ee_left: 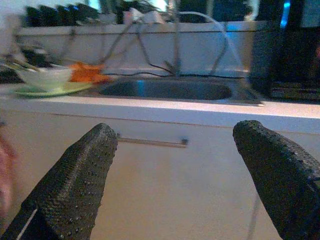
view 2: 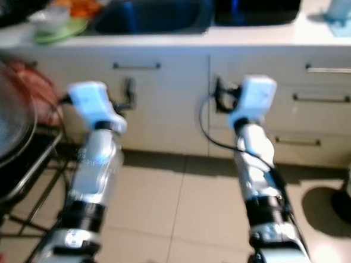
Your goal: Kitchen organization
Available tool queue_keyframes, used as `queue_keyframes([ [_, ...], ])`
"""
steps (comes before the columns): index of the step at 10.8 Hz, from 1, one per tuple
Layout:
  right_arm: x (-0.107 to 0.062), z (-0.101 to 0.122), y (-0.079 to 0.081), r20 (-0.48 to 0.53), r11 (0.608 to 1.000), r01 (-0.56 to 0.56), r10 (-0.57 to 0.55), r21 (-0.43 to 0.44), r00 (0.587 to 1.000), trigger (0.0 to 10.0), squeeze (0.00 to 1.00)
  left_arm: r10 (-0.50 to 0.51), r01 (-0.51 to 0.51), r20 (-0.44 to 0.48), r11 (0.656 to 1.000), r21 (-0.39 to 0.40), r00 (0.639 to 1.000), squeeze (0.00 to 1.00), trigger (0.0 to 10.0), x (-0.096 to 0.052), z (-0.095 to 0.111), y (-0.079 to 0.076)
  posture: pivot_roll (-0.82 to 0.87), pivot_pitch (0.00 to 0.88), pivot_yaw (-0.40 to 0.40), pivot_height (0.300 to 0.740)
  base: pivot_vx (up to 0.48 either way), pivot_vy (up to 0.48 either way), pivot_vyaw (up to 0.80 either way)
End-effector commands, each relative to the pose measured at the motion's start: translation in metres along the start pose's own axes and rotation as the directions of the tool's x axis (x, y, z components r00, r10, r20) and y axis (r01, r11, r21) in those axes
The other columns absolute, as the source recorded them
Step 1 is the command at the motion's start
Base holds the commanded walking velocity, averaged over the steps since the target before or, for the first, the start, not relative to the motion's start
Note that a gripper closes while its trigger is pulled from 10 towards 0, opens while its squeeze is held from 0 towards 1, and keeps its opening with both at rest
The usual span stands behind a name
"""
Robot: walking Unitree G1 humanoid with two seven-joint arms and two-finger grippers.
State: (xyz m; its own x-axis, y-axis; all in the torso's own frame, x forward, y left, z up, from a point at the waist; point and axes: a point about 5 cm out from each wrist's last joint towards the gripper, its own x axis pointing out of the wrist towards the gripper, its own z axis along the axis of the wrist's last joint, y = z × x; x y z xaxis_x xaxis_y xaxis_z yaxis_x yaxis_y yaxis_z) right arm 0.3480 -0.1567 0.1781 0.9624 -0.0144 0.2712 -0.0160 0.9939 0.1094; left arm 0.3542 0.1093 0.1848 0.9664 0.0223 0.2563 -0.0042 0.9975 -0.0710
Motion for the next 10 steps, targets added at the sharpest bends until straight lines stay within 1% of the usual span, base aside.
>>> queue_keyframes([
  [1, 0.0021, 0.0032, 0.0062, 0.01, 1.0, -0.011, 0.01, 0.019, 1.0, 10.0, 0.0, 0.022, -0.022, 0.011, 1.0, 0.018, 1.0, 0.0, 10.0, 0.0021, 0.0038, 0.0084, -0.03, 0.091, 0.063, 0.74, 0.0, 0.476, 0.0],
  [8, 0.0018, 0.0028, 0.0075, 0.009, 1.0, -0.017, 0.017, 0.025, 1.0, 10.0, 0.0, 0.027, -0.027, 0.012, 0.999, 0.023, 1.0, 0.0, 10.0, 0.0021, 0.0045, 0.0095, -0.02, 0.096, 0.062, 0.74, 0.0, 0.469, 0.0],
  [10, 0.0016, 0.0025, 0.0074, 0.007, 1.0, -0.016, 0.016, 0.026, 1.0, 10.0, 0.0, 0.021, -0.022, 0.014, 0.999, 0.032, 1.0, 0.0, 10.0, 0.0015, 0.0039, 0.0088, -0.02, 0.097, 0.062, 0.74, 0.0, 0.0, 0.0],
])
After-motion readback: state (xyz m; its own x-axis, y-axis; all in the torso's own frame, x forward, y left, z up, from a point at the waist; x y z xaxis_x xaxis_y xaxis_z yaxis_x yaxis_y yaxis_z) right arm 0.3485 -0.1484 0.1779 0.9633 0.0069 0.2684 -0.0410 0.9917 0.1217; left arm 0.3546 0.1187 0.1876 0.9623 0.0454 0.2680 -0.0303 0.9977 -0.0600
